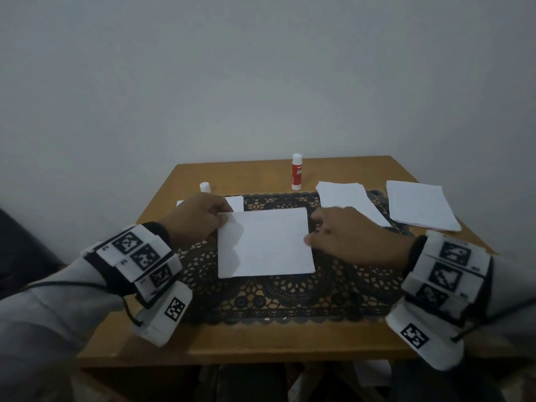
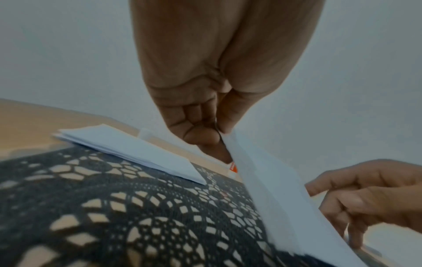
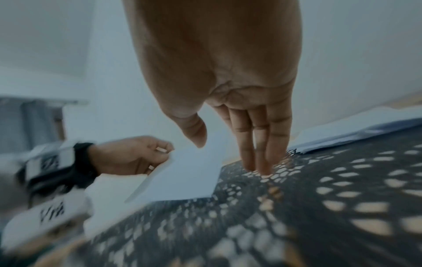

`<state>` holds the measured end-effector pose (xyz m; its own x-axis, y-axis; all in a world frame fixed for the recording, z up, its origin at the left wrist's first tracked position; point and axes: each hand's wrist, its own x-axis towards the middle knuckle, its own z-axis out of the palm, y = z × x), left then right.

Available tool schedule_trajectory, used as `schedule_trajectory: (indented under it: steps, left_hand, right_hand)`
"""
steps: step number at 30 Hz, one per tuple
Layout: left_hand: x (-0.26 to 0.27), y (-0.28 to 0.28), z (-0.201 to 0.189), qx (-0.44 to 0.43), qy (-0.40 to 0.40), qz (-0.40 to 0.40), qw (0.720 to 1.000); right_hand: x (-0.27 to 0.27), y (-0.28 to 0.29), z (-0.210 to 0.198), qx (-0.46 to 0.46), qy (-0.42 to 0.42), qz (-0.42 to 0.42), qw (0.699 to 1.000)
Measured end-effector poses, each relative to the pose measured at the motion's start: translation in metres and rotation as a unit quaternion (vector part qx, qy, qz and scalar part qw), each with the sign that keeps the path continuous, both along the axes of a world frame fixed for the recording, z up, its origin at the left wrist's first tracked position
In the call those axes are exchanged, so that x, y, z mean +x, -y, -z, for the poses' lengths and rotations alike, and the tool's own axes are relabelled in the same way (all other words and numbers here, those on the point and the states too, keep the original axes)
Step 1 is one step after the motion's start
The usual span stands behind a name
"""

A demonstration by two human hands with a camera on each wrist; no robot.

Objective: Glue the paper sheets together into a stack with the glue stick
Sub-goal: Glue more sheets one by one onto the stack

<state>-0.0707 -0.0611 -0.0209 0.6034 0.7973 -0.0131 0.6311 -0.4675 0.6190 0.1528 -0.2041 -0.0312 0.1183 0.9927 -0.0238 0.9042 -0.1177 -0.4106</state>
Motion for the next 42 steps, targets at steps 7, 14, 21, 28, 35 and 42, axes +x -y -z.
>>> schedule_trajectory:
  steps: [7, 14, 21, 28, 35, 42]
  left_hand:
    - [-0.027, -0.017, -0.01, -0.072, 0.117, -0.075, 0.988]
    - [-0.05, -0.052, -0.012, -0.166, 0.136, -0.194, 0.957]
    - [-0.052, -0.079, 0.004, -0.052, 0.071, -0.182, 0.979]
    - [-0.051, -0.093, 0.02, -0.03, -0.042, -0.152, 0.987]
    - [-0.055, -0.081, 0.018, -0.018, -0.125, -0.113, 0.986]
    - [-0.05, -0.062, 0.017, 0.076, -0.206, -0.082, 0.972]
  right_hand:
    - [-0.02, -0.031, -0.01, -0.035, -0.302, 0.026, 0.952]
    - [-0.05, -0.094, -0.017, -0.018, -0.358, 0.066, 0.931]
    - [-0.065, -0.146, -0.004, -0.067, -0.272, 0.087, 0.956]
    - [-0.062, -0.164, 0.016, -0.103, -0.13, 0.071, 0.984]
    - [-0.065, -0.15, 0.012, -0.015, -0.012, -0.024, 1.0]
    - [-0.062, -0.123, 0.006, 0.003, -0.021, -0.094, 0.995]
